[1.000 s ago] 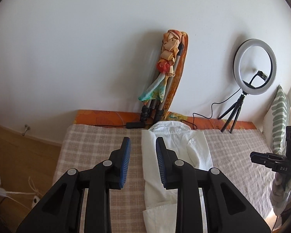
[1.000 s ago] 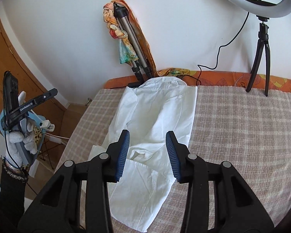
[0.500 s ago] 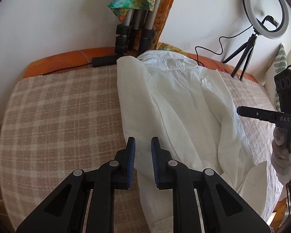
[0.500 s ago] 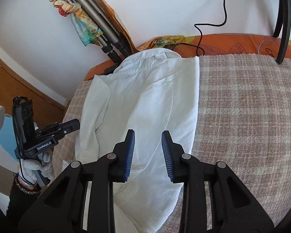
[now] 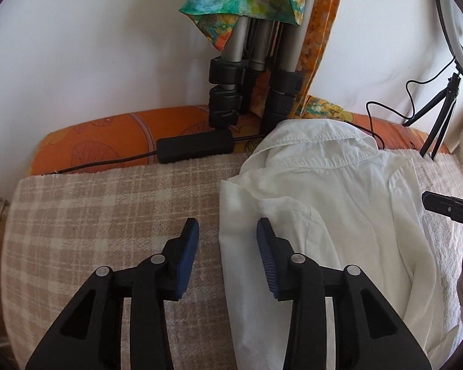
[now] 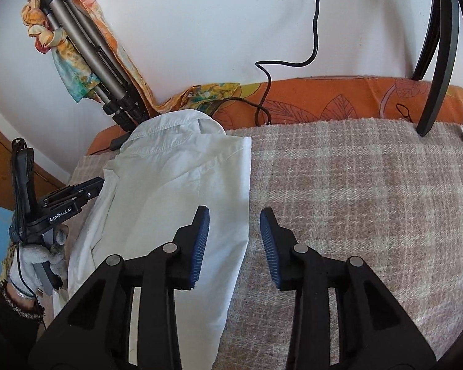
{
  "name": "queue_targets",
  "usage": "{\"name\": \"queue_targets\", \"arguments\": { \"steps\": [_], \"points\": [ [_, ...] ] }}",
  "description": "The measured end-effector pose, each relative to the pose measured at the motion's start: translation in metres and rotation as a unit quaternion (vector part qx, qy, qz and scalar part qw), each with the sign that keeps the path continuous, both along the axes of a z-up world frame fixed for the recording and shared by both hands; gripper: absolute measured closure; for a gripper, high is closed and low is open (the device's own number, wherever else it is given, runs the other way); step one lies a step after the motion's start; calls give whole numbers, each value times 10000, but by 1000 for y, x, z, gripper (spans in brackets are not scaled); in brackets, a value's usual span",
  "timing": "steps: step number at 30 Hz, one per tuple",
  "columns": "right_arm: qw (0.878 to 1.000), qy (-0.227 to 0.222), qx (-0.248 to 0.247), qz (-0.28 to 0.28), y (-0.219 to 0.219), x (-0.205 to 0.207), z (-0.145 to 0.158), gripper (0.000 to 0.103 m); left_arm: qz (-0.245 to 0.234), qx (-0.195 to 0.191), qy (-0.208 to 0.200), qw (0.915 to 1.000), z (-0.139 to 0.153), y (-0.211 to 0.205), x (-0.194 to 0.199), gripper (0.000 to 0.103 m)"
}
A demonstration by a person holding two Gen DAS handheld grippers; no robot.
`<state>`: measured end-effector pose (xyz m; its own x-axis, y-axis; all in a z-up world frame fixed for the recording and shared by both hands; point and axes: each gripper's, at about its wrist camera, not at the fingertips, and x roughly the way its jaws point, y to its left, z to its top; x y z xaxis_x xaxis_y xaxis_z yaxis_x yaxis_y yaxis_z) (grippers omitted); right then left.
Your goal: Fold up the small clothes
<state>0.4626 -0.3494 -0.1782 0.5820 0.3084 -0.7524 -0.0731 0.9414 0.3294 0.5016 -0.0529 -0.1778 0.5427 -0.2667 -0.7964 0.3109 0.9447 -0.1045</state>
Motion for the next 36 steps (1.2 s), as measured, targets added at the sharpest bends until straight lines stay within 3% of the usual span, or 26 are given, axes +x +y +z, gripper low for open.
{"name": "queue_targets", "arguments": {
  "steps": [3,8,9,10,11,12,13,16,24,36],
  "points": [
    [9999,21,-77,-86,-1,12,-5,60,13,-41,-67,10000,-2,-1,6,59],
    [9992,-37,368,-116,-6,28,-9,60,-96,-283,-172,9994,-5,-4,12,59],
    [9991,-56,412,-117,-6,30,-9,60,-101,-310,-176,9993,-5,-5,13,63],
    [9989,-58,448,-76,-5,31,-9,61,-110,-374,-157,9991,-5,-6,15,80],
    [9988,-64,481,-23,-3,33,-9,63,-147,-502,-95,9986,-5,-8,17,90],
    [9985,-37,549,46,-1,34,-10,76,-148,-611,-38,9980,-6,-9,19,95],
    [9979,34,639,122,0,36,-11,97,-146,-639,-41,9978,-6,-9,20,97],
    [9977,26,671,47,3,33,-6,99,-110,-797,-29,9968,-2,0,17,101],
    [9976,-521,391,228,18,-7,60,100,-94,-1234,-381,9916,47,25,-20,101],
    [9943,-888,65,586,39,-107,125,100,-129,-1195,-920,9885,125,53,-121,102]
  ]
}}
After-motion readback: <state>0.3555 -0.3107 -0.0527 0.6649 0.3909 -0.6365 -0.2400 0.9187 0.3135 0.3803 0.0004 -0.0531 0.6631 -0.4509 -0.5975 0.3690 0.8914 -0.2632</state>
